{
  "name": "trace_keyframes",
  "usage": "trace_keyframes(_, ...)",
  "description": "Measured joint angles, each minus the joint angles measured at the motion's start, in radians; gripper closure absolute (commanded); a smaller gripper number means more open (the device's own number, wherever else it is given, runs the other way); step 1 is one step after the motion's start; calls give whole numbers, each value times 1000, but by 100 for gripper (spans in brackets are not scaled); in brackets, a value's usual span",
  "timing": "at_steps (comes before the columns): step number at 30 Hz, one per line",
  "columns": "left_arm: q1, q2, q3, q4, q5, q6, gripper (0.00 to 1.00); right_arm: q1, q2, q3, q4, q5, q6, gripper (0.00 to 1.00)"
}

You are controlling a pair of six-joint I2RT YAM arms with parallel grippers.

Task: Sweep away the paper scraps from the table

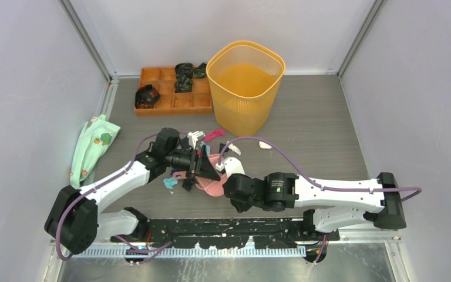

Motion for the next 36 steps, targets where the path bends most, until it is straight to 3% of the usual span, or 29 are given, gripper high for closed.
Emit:
trace_keyframes(2,-5,0,-13,27,15,-13,56,0,-8,-2,0,0,-11,99)
trace_keyframes(8,-42,0,-48,97,28,-53,99,0,-31,-2,-8,9,-32,99)
trace_keyframes(12,-65,5,-55,151,26,-67,100,5,-32,-1,-29,10,-36,97)
trace_keyframes(13,-66,6,-56,165,25,-76,100,5,-32,-1,-31,13,-36,90)
trace_keyframes(16,-68,7,-66,212,13,-107,99,5,-38,1,-41,40,-31,47)
trace_keyframes(18,-69,6,-75,249,-3,-140,100,7,-53,12,-65,95,9,30)
trace_keyframes(19,-72,2,-81,268,-17,-161,100,7,-71,24,-94,148,46,28)
trace_keyframes(23,-77,-56,-143,363,-115,-243,100,6,-243,48,-200,327,252,25)
trace_keyframes(25,-78,-110,-187,421,-190,-293,99,6,-408,38,-224,394,366,25)
trace_keyframes(31,-78,-294,-300,600,-449,-427,99,3,-881,-170,-74,473,526,27)
trace_keyframes(36,-78,-406,-338,698,-612,-497,100,3,-910,-278,43,486,556,27)
